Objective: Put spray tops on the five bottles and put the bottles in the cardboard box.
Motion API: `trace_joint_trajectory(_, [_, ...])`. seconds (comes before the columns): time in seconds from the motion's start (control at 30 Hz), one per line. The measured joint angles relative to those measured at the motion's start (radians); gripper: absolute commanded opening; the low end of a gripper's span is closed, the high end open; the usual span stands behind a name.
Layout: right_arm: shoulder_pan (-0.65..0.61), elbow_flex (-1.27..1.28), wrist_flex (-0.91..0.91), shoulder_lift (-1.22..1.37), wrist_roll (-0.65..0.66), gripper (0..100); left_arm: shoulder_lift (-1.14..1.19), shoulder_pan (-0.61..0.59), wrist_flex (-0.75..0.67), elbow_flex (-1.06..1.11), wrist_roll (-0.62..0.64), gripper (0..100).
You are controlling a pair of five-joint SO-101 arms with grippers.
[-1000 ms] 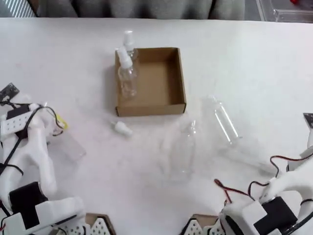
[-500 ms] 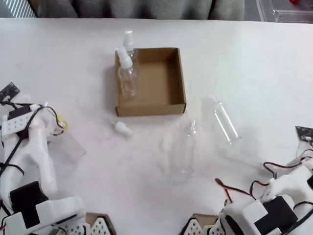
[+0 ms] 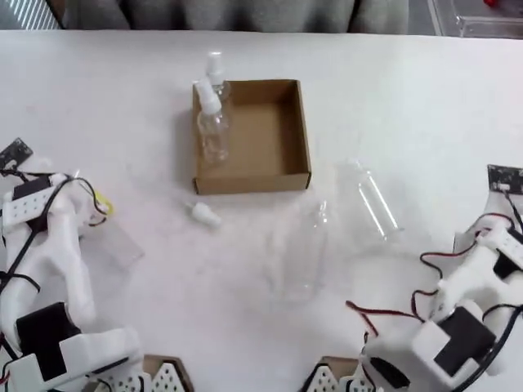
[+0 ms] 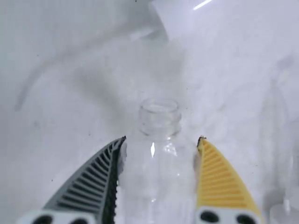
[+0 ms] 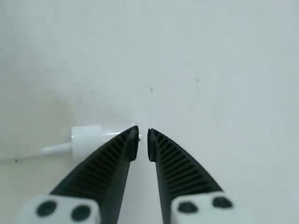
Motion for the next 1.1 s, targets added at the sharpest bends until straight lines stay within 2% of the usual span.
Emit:
trace_joint_trajectory(0.13, [-0.028, -0.150, 0.084, 0.103, -0.063, 2.2, 0.000, 0.000, 0.000, 0.000, 0.000, 6])
trace_joint_trajectory(0.3, [-0.008, -0.344, 0.359, 0.130, -0.137, 2.2, 0.000, 0.000, 0.000, 0.000, 0.000, 6])
trace_joint_trajectory(0.5, [0.026, -0.385, 0.555, 0.123, -0.295, 4.3, 0.000, 0.000, 0.000, 0.000, 0.000, 6])
trace_joint_trajectory(0.63, [0.018, -0.330, 0.519, 0.083, -0.456, 13.9, 0.000, 0.000, 0.000, 0.000, 0.000, 6])
trace_joint_trajectory(0.83, [-0.006, -0.255, 0.411, 0.046, -0.724, 15.8, 0.000, 0.000, 0.000, 0.000, 0.000, 6])
trace_joint_trajectory(1.0, [-0.064, -0.253, 0.350, 0.068, -0.896, 24.1, 0.000, 0.000, 0.000, 0.000, -0.041, 6])
trace_joint_trajectory(1.1, [-0.100, -0.253, 0.344, 0.129, -0.993, 25.3, 0.000, 0.000, 0.000, 0.000, -0.060, 6])
